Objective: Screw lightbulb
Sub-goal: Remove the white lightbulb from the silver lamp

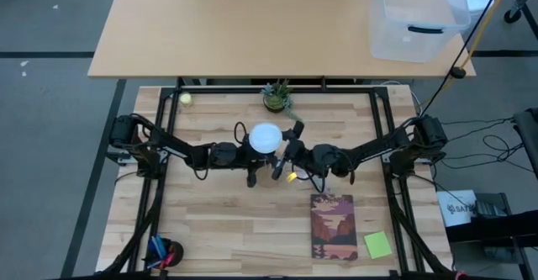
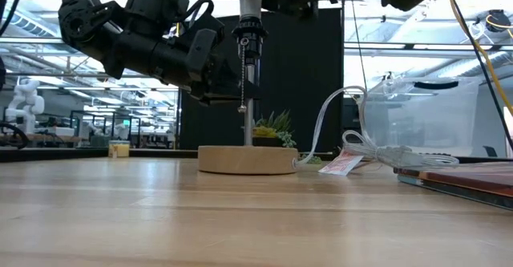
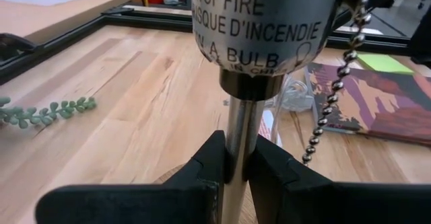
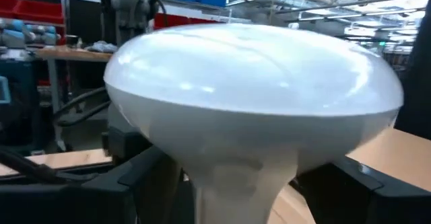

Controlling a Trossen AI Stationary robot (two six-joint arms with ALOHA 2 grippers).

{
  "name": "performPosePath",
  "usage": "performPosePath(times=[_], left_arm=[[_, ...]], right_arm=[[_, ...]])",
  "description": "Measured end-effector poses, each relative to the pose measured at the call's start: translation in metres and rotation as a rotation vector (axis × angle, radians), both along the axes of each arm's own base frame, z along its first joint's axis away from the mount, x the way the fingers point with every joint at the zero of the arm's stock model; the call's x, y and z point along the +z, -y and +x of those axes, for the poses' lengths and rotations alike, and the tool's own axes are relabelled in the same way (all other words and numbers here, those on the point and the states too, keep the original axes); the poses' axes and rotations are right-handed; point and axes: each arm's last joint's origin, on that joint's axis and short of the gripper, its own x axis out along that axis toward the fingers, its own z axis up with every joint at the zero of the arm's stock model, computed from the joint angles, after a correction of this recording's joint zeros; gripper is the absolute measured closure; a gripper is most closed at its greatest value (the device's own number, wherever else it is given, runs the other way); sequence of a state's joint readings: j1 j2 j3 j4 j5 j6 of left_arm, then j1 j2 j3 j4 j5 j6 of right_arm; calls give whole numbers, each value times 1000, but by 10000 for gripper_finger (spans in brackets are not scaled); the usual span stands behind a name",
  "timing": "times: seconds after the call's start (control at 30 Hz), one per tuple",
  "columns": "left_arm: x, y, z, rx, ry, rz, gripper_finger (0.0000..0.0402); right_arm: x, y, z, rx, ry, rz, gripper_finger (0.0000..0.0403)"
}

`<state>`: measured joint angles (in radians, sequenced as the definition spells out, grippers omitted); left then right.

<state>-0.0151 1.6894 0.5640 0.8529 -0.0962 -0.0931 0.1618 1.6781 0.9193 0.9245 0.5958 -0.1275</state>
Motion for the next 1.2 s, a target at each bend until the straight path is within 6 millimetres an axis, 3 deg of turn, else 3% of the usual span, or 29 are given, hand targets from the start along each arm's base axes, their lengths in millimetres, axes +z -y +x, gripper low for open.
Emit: performPosePath(times=[0.27, 0.5, 1.2], left_arm=[[0, 0, 0, -2, -4, -3, 356], [-1, 1, 0, -50, -10, 8, 356], [-1, 13, -1, -355, -6, -5, 356]], right_arm=[[0, 2, 0, -12, -17, -35, 138], [-2, 1, 1, 41, -39, -44, 176], [-13, 0, 5, 365, -157, -103, 194]])
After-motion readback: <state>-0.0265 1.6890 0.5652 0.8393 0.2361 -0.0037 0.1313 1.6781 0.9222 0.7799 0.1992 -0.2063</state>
